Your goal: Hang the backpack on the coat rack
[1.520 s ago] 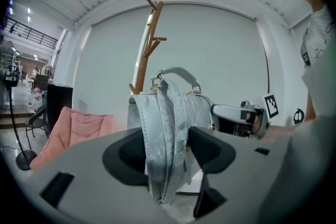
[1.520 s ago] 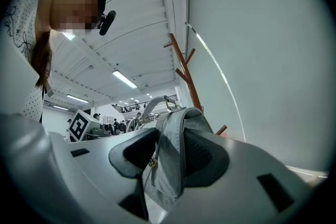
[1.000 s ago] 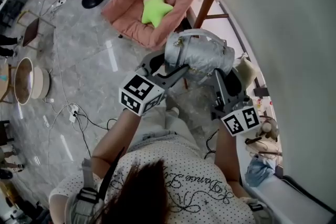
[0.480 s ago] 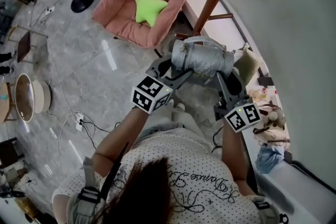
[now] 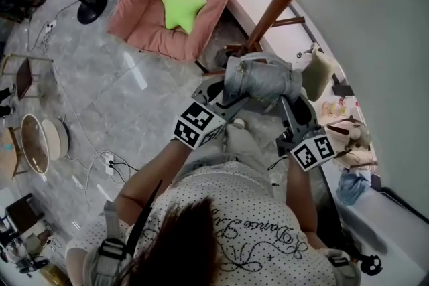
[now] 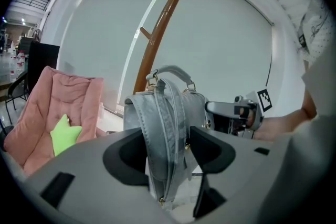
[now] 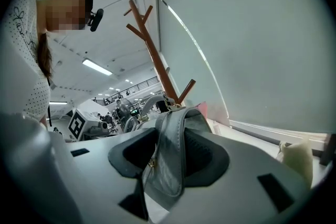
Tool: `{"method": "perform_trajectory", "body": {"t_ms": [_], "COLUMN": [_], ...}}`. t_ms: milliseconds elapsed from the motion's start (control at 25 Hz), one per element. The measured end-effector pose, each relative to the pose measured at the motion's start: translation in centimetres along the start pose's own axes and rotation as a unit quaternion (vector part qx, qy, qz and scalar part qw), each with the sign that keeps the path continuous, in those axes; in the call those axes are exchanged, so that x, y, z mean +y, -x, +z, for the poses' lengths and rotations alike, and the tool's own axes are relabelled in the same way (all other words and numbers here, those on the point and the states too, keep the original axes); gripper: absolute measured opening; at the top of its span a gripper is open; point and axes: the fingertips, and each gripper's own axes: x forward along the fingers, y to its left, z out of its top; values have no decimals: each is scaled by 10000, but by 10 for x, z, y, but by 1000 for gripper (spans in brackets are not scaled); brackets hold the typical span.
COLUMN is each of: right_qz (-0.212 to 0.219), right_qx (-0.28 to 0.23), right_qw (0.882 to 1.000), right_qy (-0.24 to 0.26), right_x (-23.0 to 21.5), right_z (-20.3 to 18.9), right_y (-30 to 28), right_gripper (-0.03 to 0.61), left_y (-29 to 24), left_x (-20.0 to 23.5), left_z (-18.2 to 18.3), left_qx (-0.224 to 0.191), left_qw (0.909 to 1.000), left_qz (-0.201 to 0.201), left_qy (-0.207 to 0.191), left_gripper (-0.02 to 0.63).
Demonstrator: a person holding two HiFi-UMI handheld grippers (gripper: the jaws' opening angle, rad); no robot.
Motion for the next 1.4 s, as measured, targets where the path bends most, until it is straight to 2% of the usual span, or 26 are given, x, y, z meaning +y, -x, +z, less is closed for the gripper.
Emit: {"method": "perform_trajectory", "body": {"t_ms": [840, 1400], "right_qz": [612, 731], "right_qx": [293, 557], "right_qw": [9975, 9954], "right_qy": [-185, -266], "right_x": [-7, -30], "right_z": [0, -21], "right_y": [4, 5], "right_gripper": [166, 166], "left_y": [1, -18], "left_x": [-13, -16], "left_z": [-4, -27], "left_qx": [24, 156], "left_qw": [9983, 9958], "left_qz": [451, 649], "left_qy": [358, 623], "left_gripper": [233, 233]}}
